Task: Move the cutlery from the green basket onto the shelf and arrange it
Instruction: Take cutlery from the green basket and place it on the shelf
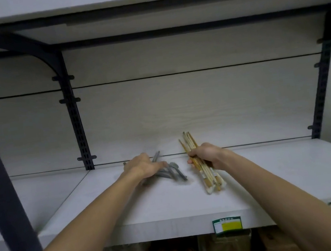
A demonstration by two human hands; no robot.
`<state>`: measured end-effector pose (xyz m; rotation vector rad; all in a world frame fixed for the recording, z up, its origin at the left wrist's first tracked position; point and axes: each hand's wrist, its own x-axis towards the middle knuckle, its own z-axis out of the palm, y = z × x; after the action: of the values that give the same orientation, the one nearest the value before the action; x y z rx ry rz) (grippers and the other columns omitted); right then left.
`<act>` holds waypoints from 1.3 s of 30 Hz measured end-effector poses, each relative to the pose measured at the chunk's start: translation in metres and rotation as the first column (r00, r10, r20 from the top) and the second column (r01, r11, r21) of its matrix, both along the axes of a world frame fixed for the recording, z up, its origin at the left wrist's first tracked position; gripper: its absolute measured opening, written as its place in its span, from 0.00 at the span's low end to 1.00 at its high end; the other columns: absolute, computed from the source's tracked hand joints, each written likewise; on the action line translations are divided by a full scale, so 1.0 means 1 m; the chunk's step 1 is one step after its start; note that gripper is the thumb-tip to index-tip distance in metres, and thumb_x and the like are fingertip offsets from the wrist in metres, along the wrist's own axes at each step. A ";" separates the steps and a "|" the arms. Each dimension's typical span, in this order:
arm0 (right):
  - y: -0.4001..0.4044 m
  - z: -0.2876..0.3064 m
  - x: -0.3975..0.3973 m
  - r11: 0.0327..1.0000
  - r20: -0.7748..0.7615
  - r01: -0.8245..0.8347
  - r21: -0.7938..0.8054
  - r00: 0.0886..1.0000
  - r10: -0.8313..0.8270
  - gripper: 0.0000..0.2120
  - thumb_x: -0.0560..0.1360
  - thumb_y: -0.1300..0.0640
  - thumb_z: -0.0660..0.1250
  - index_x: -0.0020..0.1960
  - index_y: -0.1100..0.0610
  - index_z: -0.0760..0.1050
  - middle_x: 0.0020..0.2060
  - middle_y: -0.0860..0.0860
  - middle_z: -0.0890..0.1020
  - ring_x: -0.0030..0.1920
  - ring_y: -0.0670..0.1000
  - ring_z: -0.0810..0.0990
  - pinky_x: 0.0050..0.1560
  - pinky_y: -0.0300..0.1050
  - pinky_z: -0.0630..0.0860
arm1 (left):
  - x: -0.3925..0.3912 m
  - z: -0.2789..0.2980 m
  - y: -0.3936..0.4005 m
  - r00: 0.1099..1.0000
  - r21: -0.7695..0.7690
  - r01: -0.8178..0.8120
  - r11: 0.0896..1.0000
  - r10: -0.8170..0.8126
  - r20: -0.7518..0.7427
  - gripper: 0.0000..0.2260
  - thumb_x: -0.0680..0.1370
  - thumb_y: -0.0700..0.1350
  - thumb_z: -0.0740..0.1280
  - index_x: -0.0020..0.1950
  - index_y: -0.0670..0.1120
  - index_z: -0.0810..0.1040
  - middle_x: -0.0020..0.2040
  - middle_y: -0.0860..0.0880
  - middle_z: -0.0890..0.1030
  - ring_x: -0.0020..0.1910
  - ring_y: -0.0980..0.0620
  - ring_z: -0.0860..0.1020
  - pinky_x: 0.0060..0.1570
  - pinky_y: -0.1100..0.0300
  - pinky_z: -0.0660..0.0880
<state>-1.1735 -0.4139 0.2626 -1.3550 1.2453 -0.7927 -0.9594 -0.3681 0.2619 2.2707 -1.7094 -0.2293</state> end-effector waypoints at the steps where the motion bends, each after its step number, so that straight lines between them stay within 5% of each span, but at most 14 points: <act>1: 0.000 -0.001 -0.004 1.000 -0.036 -0.008 -0.011 0.999 0.008 0.15 0.82 0.62 0.63 0.63 0.71 0.71 0.36 0.56 0.82 0.30 0.50 0.78 0.30 0.42 0.78 | -0.002 -0.001 -0.001 0.995 -0.021 -0.004 1.000 0.006 0.097 0.36 0.72 0.75 0.63 0.62 0.46 0.74 0.62 0.44 0.78 0.62 0.42 0.76 0.55 0.51 0.72; 3: 0.000 -0.003 -0.014 1.000 -0.090 -0.016 -0.020 0.996 0.014 0.15 0.81 0.61 0.66 0.61 0.71 0.75 0.35 0.55 0.84 0.30 0.49 0.79 0.34 0.43 0.80 | -0.008 -0.003 -0.005 0.977 -0.052 0.044 0.998 -0.032 0.210 0.39 0.73 0.75 0.62 0.71 0.46 0.70 0.70 0.44 0.72 0.69 0.41 0.69 0.62 0.48 0.70; 7: 0.003 -0.007 -0.037 1.000 -0.126 0.021 -0.022 0.992 -0.024 0.15 0.77 0.60 0.71 0.58 0.70 0.79 0.39 0.57 0.86 0.30 0.50 0.82 0.32 0.40 0.80 | -0.032 -0.010 -0.011 0.967 -0.017 0.201 0.979 -0.196 0.163 0.36 0.77 0.70 0.61 0.77 0.49 0.65 0.75 0.45 0.67 0.74 0.42 0.64 0.68 0.46 0.66; 12: 0.006 -0.011 -0.084 0.990 -0.135 0.134 -0.053 0.981 -0.140 0.11 0.75 0.60 0.73 0.52 0.68 0.80 0.34 0.56 0.85 0.28 0.51 0.81 0.29 0.41 0.77 | -0.084 -0.010 -0.025 0.945 -0.159 0.312 0.937 -0.288 0.156 0.24 0.81 0.60 0.61 0.73 0.49 0.70 0.74 0.46 0.70 0.73 0.43 0.67 0.68 0.50 0.66; 17: 0.005 -0.017 -0.157 0.942 -0.299 0.286 -0.178 0.896 -0.329 0.13 0.69 0.56 0.77 0.46 0.65 0.80 0.38 0.59 0.85 0.38 0.58 0.84 0.46 0.55 0.83 | -0.153 -0.020 -0.041 0.858 -0.037 0.498 0.866 -0.486 0.168 0.24 0.81 0.61 0.62 0.73 0.49 0.72 0.73 0.46 0.71 0.72 0.43 0.69 0.68 0.50 0.68; 21: 0.011 -0.021 -0.211 0.906 -0.458 0.310 -0.289 0.786 -0.415 0.14 0.70 0.51 0.75 0.45 0.62 0.80 0.40 0.58 0.84 0.39 0.55 0.82 0.42 0.48 0.80 | -0.214 -0.038 -0.046 0.776 -0.008 0.606 0.796 -0.588 0.227 0.25 0.81 0.62 0.59 0.72 0.48 0.71 0.74 0.47 0.71 0.71 0.44 0.69 0.67 0.48 0.68; 23: 0.013 -0.026 -0.228 0.889 -0.532 0.297 -0.349 0.718 -0.449 0.16 0.72 0.47 0.74 0.47 0.60 0.77 0.43 0.56 0.83 0.42 0.55 0.81 0.42 0.47 0.77 | -0.242 -0.043 -0.047 0.732 0.014 0.648 0.762 -0.628 0.264 0.24 0.82 0.61 0.56 0.72 0.47 0.71 0.72 0.45 0.72 0.69 0.42 0.71 0.63 0.48 0.69; 27: 0.017 -0.038 -0.247 0.885 -0.783 0.124 -0.449 0.422 -0.456 0.28 0.77 0.36 0.62 0.64 0.57 0.73 0.62 0.57 0.76 0.63 0.60 0.73 0.59 0.53 0.70 | -0.280 -0.045 -0.051 0.710 0.039 0.660 0.750 -0.639 0.296 0.22 0.83 0.60 0.53 0.69 0.47 0.72 0.70 0.44 0.72 0.67 0.41 0.71 0.60 0.47 0.67; 34: 0.008 -0.041 -0.276 0.928 -0.838 0.137 -0.346 0.400 -0.371 0.32 0.80 0.34 0.49 0.71 0.56 0.70 0.70 0.57 0.71 0.71 0.61 0.66 0.68 0.59 0.63 | -0.294 -0.044 -0.056 0.743 -0.024 0.625 0.780 -0.585 0.325 0.25 0.84 0.63 0.49 0.58 0.47 0.77 0.63 0.43 0.77 0.62 0.41 0.74 0.56 0.47 0.67; 39: -0.001 -0.043 -0.273 0.911 -0.846 0.195 -0.363 0.340 -0.410 0.39 0.79 0.31 0.43 0.78 0.57 0.63 0.78 0.58 0.61 0.79 0.61 0.53 0.75 0.64 0.52 | -0.264 -0.039 -0.057 0.802 -0.102 0.550 0.829 -0.490 0.341 0.28 0.83 0.64 0.49 0.68 0.47 0.76 0.68 0.45 0.75 0.68 0.44 0.72 0.67 0.46 0.65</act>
<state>-1.4464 -0.4152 0.2199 -1.8443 2.4316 -0.3480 -1.2233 -0.4252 0.2230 1.7080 -2.3821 0.1863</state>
